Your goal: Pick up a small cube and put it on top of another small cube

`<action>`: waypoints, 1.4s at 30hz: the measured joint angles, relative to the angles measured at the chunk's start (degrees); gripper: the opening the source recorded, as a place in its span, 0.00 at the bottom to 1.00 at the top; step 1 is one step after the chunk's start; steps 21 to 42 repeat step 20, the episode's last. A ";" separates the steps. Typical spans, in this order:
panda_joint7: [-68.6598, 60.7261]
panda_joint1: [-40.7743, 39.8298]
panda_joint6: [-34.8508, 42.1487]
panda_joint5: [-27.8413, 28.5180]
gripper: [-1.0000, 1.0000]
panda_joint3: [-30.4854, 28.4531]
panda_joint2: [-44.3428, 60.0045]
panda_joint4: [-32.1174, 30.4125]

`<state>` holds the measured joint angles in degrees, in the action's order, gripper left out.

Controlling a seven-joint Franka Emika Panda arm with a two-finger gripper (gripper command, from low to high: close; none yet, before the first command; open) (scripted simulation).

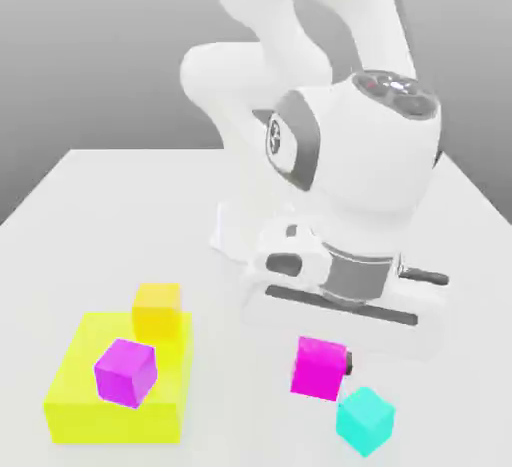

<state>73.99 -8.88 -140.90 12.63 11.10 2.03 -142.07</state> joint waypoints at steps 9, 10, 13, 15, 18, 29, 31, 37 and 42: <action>-6.47 -8.29 2.37 -8.43 0.00 -8.98 -18.63 -13.96; -7.17 -9.02 2.61 -9.35 0.00 -10.28 -20.71 -15.52; -8.64 -10.53 0.75 -11.25 0.00 -12.99 -23.04 -19.13; -8.87 -10.73 -3.49 -11.54 0.00 -13.34 -20.03 -20.32; -8.99 -10.78 -9.88 -11.67 1.00 -13.45 -14.96 -21.60; -8.99 -10.78 -9.88 -11.67 1.00 -13.45 -14.96 -21.60; -8.99 -10.78 -9.88 -11.67 1.00 -13.45 -14.96 -21.60; -8.99 -10.78 -9.88 -11.67 1.00 -13.45 -14.96 -21.60; -8.99 -10.78 -9.88 -11.67 1.00 -13.45 -14.96 -21.60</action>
